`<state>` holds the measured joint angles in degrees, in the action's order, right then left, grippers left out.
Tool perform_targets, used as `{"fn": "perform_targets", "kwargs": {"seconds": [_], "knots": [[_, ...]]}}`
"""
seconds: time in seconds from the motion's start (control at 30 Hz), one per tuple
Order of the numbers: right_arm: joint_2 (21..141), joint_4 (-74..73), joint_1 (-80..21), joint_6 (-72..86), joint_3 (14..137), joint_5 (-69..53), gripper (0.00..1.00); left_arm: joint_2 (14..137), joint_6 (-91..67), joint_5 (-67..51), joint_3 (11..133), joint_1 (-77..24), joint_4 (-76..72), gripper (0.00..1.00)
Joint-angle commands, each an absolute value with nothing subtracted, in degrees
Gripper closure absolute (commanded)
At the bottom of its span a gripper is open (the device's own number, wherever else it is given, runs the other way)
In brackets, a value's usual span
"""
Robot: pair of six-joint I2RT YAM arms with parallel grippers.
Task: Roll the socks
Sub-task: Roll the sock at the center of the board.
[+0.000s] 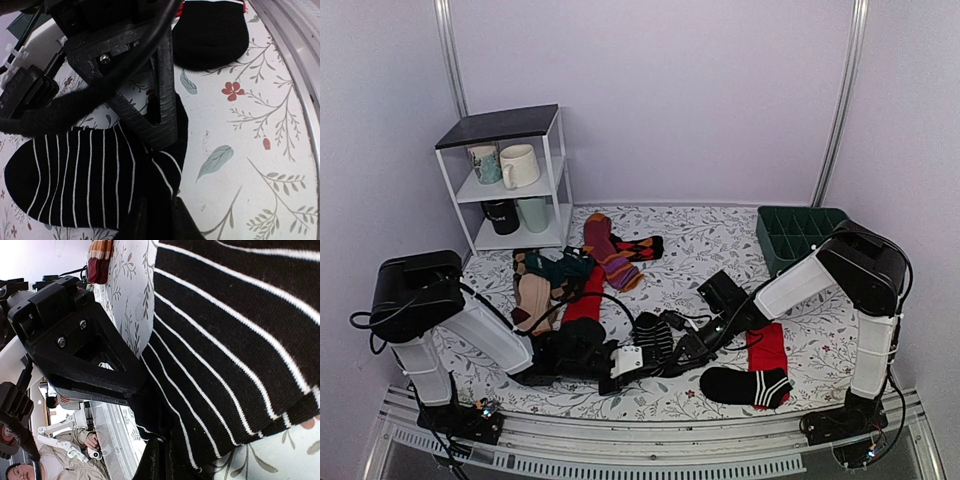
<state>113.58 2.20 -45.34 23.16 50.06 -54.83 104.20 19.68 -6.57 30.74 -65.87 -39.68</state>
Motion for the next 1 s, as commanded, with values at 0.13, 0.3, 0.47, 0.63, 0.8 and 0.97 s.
{"fn": "perform_targets", "kwargs": {"seconds": [0.13,0.3,0.47,0.63,0.8,0.97], "knots": [[118.13,-5.81,-45.24,23.27,46.22,-46.03,1.00,105.58,18.81,-7.37,32.81,-66.54,-37.48,1.00],[116.98,-4.48,-45.26,22.91,46.07,-45.59,0.98,105.09,16.89,-11.81,34.21,-64.96,-33.19,1.00],[112.19,2.94,-45.21,21.51,44.28,-44.96,0.94,104.56,12.09,-19.70,35.33,-62.81,-26.52,1.00],[106.43,12.87,-45.48,19.78,41.78,-42.49,0.87,105.52,7.59,-28.14,35.68,-60.05,-21.93,1.00],[103.01,14.46,-47.31,13.99,41.28,-38.44,0.79,107.08,6.55,-31.57,36.47,-58.30,-18.65,1.00],[95.81,19.56,-52.29,7.93,36.94,-30.72,0.68,108.32,6.90,-33.64,37.99,-57.05,-15.92,1.00]]}}
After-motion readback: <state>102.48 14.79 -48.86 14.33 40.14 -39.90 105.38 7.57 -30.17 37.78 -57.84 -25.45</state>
